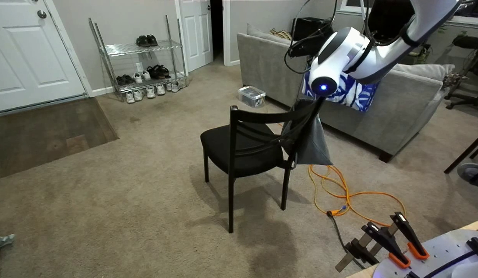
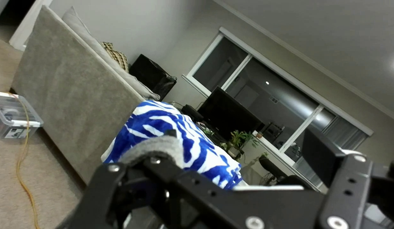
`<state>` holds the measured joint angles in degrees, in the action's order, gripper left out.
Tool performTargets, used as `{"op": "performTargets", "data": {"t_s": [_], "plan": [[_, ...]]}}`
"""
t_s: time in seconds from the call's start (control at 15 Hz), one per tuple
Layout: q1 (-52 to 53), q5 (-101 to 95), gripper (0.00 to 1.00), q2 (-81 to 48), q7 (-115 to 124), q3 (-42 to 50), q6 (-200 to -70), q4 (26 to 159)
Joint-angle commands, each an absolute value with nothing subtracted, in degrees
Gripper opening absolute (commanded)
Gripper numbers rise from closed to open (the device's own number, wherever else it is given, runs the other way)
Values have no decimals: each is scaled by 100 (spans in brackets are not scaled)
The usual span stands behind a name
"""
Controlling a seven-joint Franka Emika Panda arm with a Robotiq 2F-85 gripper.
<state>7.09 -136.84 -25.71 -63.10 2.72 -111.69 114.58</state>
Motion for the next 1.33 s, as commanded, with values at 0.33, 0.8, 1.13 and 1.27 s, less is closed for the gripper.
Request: {"op": "performTargets", "data": {"t_s": [0.33,0.8,1.13,1.27], "plan": [[257,-14397,100,-2275,-6035,597,-11194,11775],[315,-14254,100,-1991,-6224,500,-11283,12084],[544,-14210,100,-1546,-6309,280,-11141,12641],[607,-14172,100,-1466,-6382,197,-11127,12749]]}}
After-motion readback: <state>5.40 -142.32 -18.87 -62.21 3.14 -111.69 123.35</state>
